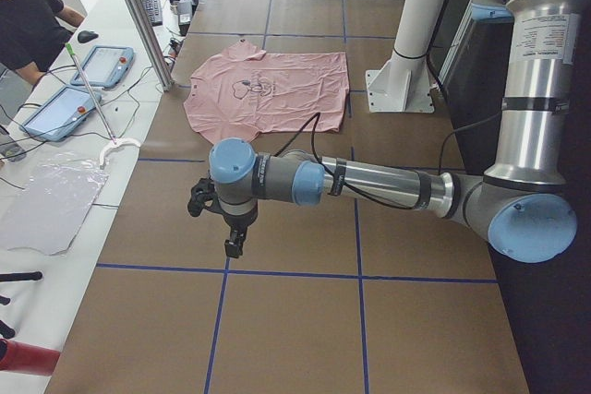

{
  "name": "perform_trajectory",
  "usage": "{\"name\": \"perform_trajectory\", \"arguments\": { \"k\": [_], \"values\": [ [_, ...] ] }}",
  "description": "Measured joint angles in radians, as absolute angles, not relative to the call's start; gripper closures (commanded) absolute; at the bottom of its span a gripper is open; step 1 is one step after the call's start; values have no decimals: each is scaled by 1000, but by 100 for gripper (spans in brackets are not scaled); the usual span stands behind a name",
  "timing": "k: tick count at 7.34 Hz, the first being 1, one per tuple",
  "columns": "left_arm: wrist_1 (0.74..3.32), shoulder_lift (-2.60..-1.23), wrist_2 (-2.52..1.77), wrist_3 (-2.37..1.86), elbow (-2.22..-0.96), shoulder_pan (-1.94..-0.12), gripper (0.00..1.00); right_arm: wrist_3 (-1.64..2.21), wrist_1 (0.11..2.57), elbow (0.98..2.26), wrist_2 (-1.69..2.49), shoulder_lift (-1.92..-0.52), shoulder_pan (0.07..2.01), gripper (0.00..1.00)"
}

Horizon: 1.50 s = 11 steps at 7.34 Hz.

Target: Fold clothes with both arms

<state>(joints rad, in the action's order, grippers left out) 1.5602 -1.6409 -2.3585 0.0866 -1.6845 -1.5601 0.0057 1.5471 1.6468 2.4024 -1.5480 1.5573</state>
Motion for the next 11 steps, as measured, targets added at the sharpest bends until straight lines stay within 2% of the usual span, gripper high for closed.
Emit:
{"name": "perform_trajectory", "arguments": {
  "k": [3,8,11],
  "values": [
    [1742,-1731,-2399,59,-1652,-1517,0,29,1373,1586,2395,-1421,1444,0],
    [1983,-1876,-2382,-206,-1540,-1353,0,421,1293,1362,2326,-1070,1191,0],
    [2127,-1919,-2234,-532,-1517,-1228,0,728,1063,1243,2118,-1001,1028,0]
  ]
}}
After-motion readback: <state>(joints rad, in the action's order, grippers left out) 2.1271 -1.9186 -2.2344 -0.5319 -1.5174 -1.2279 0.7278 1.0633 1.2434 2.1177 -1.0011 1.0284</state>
